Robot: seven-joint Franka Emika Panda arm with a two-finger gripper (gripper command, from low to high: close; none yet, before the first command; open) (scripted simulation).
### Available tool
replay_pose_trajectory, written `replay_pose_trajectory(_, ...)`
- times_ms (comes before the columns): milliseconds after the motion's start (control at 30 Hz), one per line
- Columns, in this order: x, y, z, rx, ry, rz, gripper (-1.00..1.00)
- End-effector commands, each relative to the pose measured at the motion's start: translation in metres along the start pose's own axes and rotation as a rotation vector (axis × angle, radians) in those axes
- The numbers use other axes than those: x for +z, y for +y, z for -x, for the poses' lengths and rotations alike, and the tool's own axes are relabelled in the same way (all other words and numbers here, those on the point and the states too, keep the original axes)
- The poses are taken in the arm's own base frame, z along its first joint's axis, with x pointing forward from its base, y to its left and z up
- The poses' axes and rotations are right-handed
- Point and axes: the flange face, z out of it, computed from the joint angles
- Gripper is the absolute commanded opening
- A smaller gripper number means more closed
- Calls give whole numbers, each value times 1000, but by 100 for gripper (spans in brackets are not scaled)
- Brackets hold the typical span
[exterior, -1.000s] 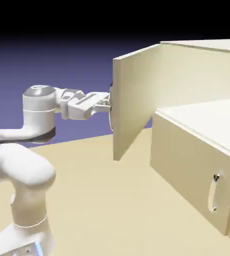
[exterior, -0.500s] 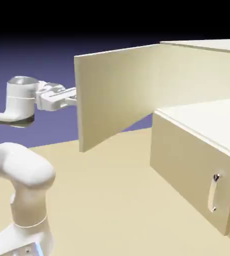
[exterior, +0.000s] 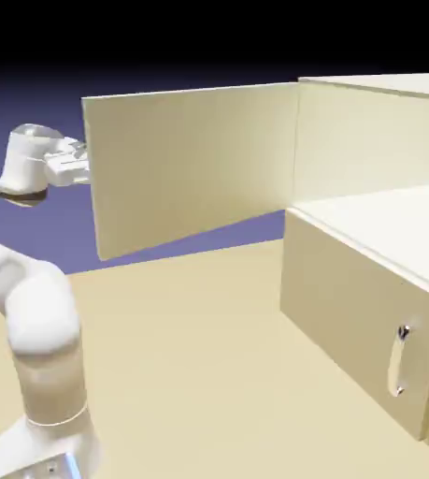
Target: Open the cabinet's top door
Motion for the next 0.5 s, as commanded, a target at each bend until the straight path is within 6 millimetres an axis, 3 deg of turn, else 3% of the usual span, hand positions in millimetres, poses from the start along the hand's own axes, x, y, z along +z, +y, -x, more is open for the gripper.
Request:
replay_pose_trajectory(0,-7,-1,1,0,11,11,-100)
replay_pose_trajectory(467,-99,-29,29,0,149,149,-100)
